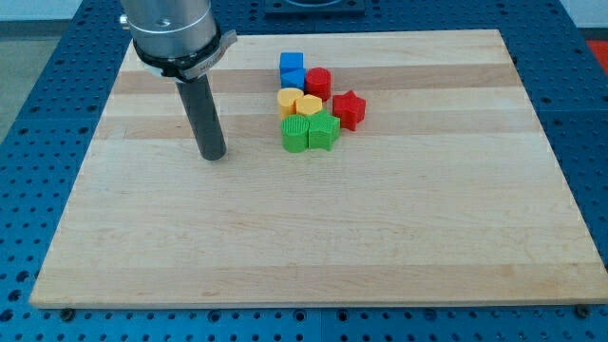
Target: Slide the green circle along with group of blocks a bit up and left
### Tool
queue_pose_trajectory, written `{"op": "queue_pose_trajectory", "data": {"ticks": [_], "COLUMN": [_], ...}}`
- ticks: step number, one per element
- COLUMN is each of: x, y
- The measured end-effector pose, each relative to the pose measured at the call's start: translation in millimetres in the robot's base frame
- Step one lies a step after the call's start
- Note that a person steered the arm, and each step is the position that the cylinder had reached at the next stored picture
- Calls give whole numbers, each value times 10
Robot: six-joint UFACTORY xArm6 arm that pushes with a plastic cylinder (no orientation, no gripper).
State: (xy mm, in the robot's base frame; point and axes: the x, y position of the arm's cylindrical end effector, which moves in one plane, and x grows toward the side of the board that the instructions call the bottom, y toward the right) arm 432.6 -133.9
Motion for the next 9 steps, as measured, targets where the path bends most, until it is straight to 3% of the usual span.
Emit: {"op": "queue_pose_trajectory", "data": {"ticks": [2, 3, 5, 6, 7, 8, 9], "x": [11, 400, 400, -122, -211, -604, -605], "y": [0, 796, 987, 1045, 1046, 1054, 1054]}}
